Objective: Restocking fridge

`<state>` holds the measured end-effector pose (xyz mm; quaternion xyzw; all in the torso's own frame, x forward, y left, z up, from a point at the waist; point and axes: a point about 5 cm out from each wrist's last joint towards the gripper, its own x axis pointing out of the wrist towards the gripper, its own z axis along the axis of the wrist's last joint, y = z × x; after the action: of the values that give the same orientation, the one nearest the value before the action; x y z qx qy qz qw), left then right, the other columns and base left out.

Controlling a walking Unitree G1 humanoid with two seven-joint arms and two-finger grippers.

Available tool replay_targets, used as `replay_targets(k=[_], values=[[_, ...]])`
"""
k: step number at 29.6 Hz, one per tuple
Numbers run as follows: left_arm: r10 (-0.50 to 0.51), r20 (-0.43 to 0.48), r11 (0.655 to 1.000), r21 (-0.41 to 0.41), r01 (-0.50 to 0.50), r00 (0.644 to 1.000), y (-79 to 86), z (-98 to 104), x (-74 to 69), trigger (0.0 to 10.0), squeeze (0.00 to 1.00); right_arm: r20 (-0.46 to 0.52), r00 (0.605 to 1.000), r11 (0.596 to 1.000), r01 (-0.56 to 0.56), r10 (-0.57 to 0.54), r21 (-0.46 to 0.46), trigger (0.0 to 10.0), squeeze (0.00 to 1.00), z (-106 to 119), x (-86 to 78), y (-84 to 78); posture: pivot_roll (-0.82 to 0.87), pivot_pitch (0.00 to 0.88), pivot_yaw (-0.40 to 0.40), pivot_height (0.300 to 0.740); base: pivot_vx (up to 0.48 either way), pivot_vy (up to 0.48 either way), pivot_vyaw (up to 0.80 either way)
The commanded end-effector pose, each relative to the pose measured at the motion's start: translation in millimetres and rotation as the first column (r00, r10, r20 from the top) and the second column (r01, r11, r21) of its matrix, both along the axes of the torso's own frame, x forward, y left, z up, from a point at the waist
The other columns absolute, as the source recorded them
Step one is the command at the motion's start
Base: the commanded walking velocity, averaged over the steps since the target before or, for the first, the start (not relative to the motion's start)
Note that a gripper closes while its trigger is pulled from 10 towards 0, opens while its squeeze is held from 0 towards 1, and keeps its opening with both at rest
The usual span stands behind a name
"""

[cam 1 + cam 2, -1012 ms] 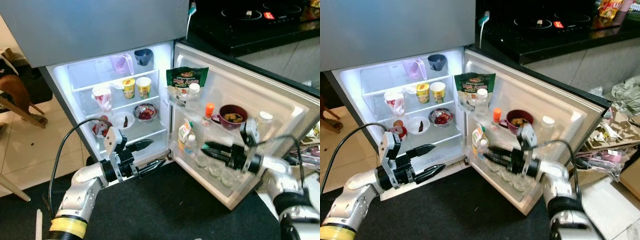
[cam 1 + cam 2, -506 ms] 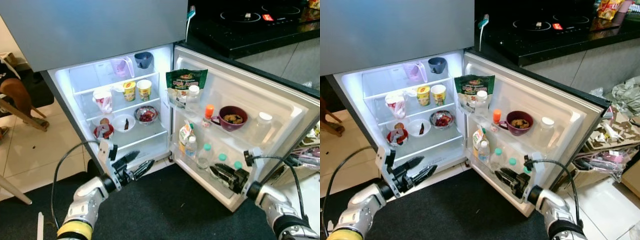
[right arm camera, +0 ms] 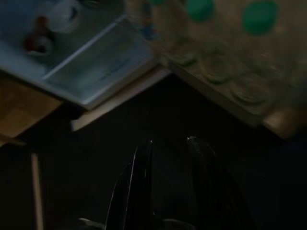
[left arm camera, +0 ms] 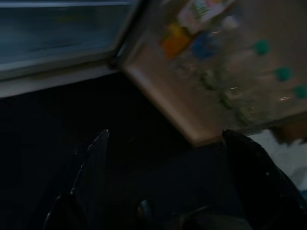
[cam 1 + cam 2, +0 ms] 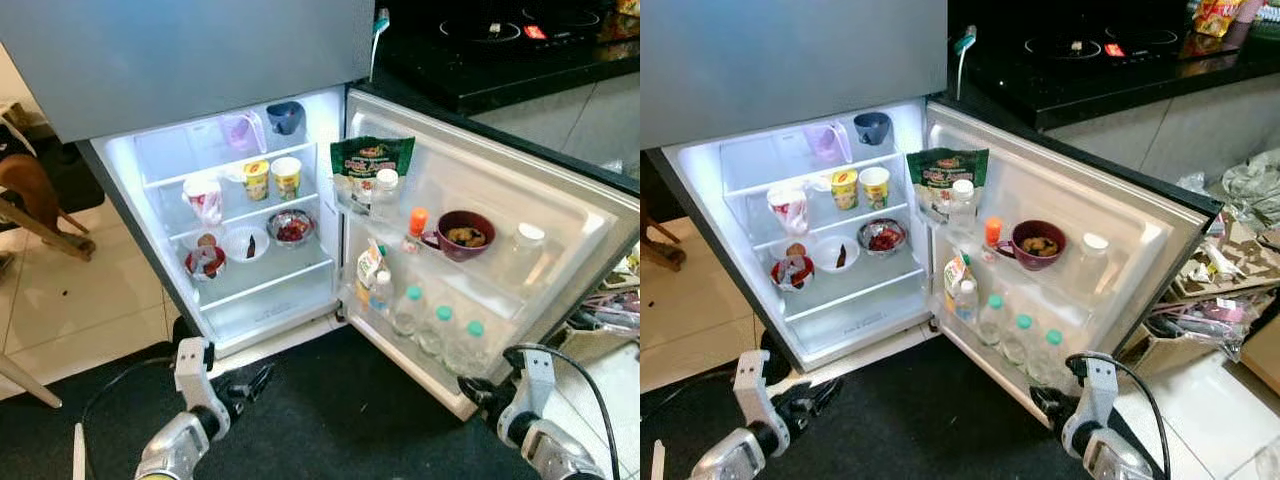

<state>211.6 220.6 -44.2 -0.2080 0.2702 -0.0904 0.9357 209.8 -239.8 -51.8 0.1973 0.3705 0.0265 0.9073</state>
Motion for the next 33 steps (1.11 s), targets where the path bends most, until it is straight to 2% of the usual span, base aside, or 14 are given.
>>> replay_targets(k=[1,3,6,8,9,11,12,15,17,20,25,29,30,33], values=[[0.07,-0.079,0.996,0.063,-0.065,0.994,11.3,-9.4,-13.8,10.0,0.0,-0.037,0.996,0.996,0.076,-0.077,-0.036,10.0,0.0,-4.2,-8.7,-9.1,-0.06,0.0,-0.004,0.74,0.0,0.0,0.0],[0.103,-0.12,0.992,0.08,-0.094,0.987,13.6,-15.0,-22.3,10.0,0.0,-0.064,0.992,0.992,0.106,-0.11,-0.061,10.0,0.0,-7.1,-14.1,-12.6,-0.06,0.0,-0.005,0.74,0.0,0.0,0.0],[0.189,-0.26,0.978,0.136,-0.158,0.947,16.6,-33.6,-54.1,10.0,0.0,-0.152,0.976,0.979,0.13,-0.154,-0.159,10.0,0.0,-17.4,-32.2,-17.1,-0.06,0.0,-0.005,0.74,0.0,0.0,0.0],[0.248,-0.353,0.965,0.172,-0.198,0.902,17.4,-44.7,-77.7,10.0,0.0,-0.202,0.965,0.97,0.125,-0.167,-0.207,10.0,0.0,-22.5,-41.9,-18.3,-0.06,0.0,-0.006,0.74,0.0,0.0,0.0],[0.248,-0.353,0.965,0.172,-0.198,0.902,17.4,-44.7,-77.7,10.0,0.0,-0.202,0.965,0.97,0.125,-0.167,-0.207,10.0,0.0,-22.5,-41.9,-18.3,-0.06,0.0,-0.006,0.74,0.0,0.0,0.0],[0.275,-0.41,0.958,0.192,-0.213,0.87,16.0,-51.6,-94.6,10.0,0.0,-0.23,0.958,0.966,0.115,-0.17,-0.232,10.0,0.0,-25.7,-48.3,-18.5,-0.07,0.0,-0.004,0.74,0.0,0.0,0.0],[0.275,-0.41,0.958,0.192,-0.213,0.87,16.0,-51.6,-94.6,10.0,0.0,-0.23,0.958,0.966,0.115,-0.17,-0.232,10.0,0.0,-25.7,-48.3,-18.5,-0.07,0.0,-0.004,0.74,0.0,0.0,0.0],[0.289,-0.469,0.953,0.224,-0.204,0.835,13.8,-58.1,-112.8,10.0,0.0,-0.264,0.951,0.961,0.091,-0.162,-0.261,10.0,0.0,-28.7,-54.7,-18.8,-0.07,0.0,-0.005,0.74,0.0,0.0,0.0],[0.29,-0.47,0.953,0.224,-0.205,0.834,13.6,-58.3,-113.3,10.0,0.0,-0.273,0.951,0.96,0.067,-0.144,-0.273,10.0,0.0,-29.1,-55.2,-18.6,-0.07,0.0,-0.008,0.74,0.0,0.0,0.0],[0.261,-0.429,0.954,0.254,-0.162,0.865,14.2,-53.2,-95.2,10.0,0.0,-0.289,0.952,0.96,0.012,-0.096,-0.279,10.0,0.0,-28.9,-51.7,-14.6,-0.06,0.0,-0.018,0.74,0.0,0.0,0.0],[0.307,-0.394,0.942,0.255,-0.219,0.866,21.9,-48.2,-85.1,10.0,0.0,-0.297,0.953,0.96,-0.021,-0.065,-0.279,10.0,0.0,-28.9,-48.6,-10.5,-0.06,0.0,-0.016,0.74,0.0,0.0,-0.8],[0.309,-0.398,0.94,0.268,-0.213,0.864,24.6,-48.0,-86.2,10.0,0.0,-0.304,0.951,0.956,-0.04,-0.053,-0.291,10.0,0.0,-28.8,-49.1,-11.8,-0.05,0.0,-0.006,0.74,0.0,0.0,-0.8],[0.305,-0.419,0.941,0.272,-0.202,0.855,23.4,-50.3,-91.9,10.0,0.0,-0.309,0.945,0.955,0.009,-0.105,-0.298,10.0,0.0,-28.8,-52.1,-16.9,-0.02,0.0,-0.018,0.74,0.0,0.0,-0.8],[0.3,-0.429,0.941,0.278,-0.191,0.852,22.0,-51.8,-95.0,10.0,0.0,-0.308,0.943,0.953,0.029,-0.126,-0.3,10.0,0.0,-29.2,-53.7,-17.9,-0.01,0.0,-0.024,0.74,0.0,0.0,-0.8]])
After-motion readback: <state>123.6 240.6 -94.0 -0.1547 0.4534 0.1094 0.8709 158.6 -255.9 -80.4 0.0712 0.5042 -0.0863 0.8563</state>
